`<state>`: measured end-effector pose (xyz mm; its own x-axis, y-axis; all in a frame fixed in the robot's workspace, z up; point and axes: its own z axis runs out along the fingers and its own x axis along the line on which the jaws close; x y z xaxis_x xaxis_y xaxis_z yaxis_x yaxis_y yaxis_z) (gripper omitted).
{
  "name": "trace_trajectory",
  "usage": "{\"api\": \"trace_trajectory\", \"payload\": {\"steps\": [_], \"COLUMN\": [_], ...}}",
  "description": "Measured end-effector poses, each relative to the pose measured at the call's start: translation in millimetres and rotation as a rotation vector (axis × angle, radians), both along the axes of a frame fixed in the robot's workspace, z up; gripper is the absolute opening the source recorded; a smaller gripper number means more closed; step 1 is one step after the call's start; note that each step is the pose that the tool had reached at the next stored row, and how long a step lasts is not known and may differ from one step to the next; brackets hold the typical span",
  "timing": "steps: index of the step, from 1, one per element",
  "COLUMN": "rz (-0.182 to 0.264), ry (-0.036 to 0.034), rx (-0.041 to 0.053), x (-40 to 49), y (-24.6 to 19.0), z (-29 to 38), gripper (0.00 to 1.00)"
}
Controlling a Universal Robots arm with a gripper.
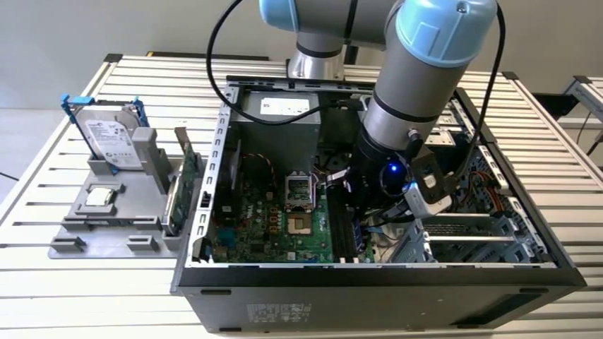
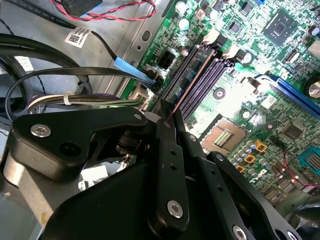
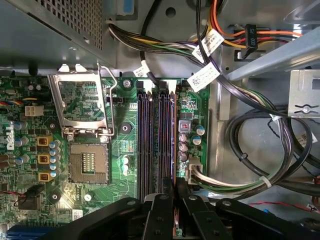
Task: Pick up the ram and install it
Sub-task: 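Insert the ram into the slot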
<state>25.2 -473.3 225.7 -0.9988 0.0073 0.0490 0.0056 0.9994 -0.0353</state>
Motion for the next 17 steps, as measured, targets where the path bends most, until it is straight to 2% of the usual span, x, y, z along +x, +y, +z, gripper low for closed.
{"api": "trace_trajectory", "payload": {"steps": [4, 9, 17], "rz": [0.0, 0.0, 0.0], "ry": [0.0, 0.0001, -0.0001], "rx": [-0.0019, -0.0189, -0.0212], "x": [0.0, 0.0, -2.1], "y": [0.0, 0.0, 0.1], "z": [0.0, 0.4, -0.4], "gripper": [0.0, 0.0, 0.0]}}
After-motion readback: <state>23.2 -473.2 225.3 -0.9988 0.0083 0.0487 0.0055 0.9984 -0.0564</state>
